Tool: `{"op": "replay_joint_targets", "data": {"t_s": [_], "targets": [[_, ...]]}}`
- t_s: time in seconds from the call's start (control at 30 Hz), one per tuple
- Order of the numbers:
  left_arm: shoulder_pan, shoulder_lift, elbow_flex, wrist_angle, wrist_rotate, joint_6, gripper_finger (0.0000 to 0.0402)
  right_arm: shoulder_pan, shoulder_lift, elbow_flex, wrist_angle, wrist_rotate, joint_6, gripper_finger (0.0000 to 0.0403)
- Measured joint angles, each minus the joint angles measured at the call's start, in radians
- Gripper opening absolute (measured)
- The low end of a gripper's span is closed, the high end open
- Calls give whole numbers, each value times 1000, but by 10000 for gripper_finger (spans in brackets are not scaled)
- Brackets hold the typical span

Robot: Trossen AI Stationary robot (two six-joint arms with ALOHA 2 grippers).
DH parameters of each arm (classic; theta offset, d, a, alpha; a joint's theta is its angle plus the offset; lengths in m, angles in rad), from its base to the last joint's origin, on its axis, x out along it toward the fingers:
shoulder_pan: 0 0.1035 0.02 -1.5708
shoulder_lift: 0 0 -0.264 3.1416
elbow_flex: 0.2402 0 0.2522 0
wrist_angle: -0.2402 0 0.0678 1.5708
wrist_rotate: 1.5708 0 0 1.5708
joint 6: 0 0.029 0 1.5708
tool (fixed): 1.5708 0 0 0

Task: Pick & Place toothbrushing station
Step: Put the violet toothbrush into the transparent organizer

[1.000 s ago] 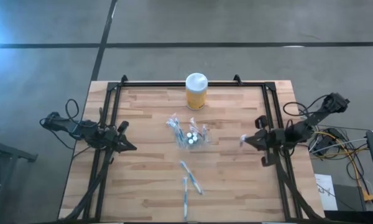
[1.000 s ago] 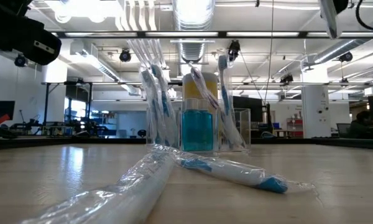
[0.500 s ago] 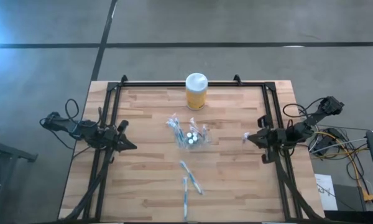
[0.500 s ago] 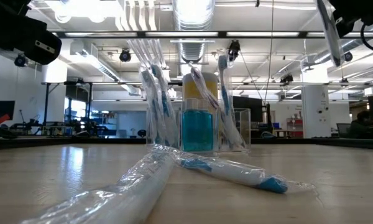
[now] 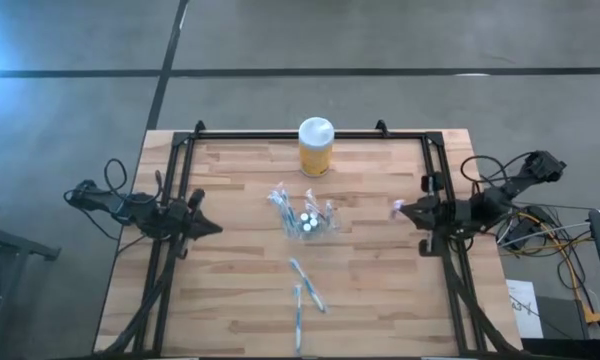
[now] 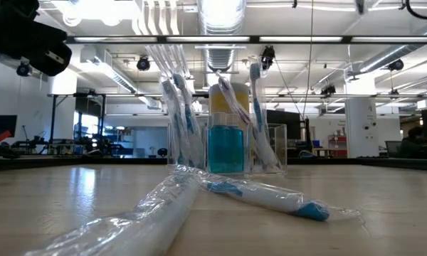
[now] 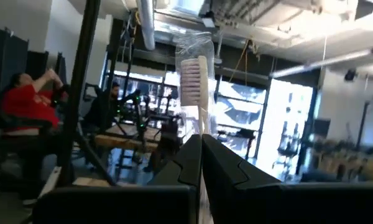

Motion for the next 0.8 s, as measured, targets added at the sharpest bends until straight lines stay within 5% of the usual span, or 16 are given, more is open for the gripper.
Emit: {"op": "replay_joint_targets", "data": {"t_s": [0.27,0.47,0.8], "targets": [[0,0,0,1,-28,25,13,-156,161,184,-55,-234,46,8],[0,0,0,1,-27,25,16,-255,322,263,-82,-271,118,8],[0,0,0,1,-26,26,9,-362,562,155,327,-362,123,8]]}}
